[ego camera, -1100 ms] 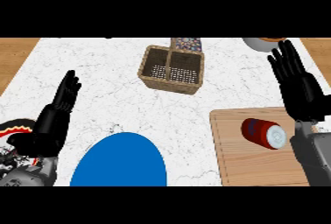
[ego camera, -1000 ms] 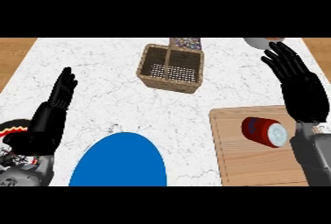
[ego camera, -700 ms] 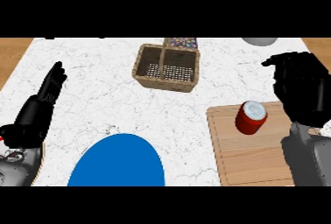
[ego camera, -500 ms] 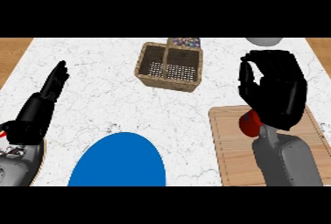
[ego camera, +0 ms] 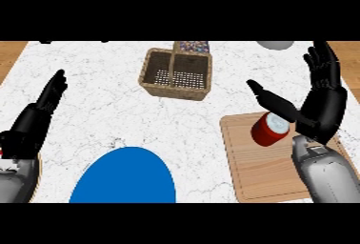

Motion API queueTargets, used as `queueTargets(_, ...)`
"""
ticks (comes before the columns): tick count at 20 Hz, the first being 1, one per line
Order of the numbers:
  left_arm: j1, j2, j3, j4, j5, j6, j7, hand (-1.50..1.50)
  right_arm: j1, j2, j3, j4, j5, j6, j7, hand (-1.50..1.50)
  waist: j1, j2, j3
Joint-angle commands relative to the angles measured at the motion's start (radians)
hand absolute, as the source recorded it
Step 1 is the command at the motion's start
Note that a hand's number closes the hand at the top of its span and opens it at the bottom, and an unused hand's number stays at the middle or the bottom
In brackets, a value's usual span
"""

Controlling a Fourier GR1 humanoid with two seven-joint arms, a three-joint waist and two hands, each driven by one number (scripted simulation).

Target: Pick the can from the cutting board and place it in the basket

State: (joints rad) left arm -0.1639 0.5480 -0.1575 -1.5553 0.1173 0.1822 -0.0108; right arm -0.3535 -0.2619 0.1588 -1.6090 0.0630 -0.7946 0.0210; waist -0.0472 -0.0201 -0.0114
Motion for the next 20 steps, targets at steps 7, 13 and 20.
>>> queueTargets(7,0.017,0.011,0.025,0.004,0.006,0.003,0.007,0.0,0.095,-0.489,0.129,-0.021,0.137,0.44,0.463,-1.5,-0.034,-0.011,-0.008)
queueTargets(13,0.027,-0.011,0.007,0.011,-0.012,0.001,-0.036,0.0,0.039,-0.675,0.12,-0.27,-0.036,0.749,0.784,-1.5,-0.017,-0.003,0.001)
queueTargets(20,-0.019,-0.026,0.023,0.051,-0.013,-0.052,-0.046,0.0,0.119,-0.789,-0.055,-0.445,-0.247,0.887,1.011,-1.5,0.023,0.016,0.011)
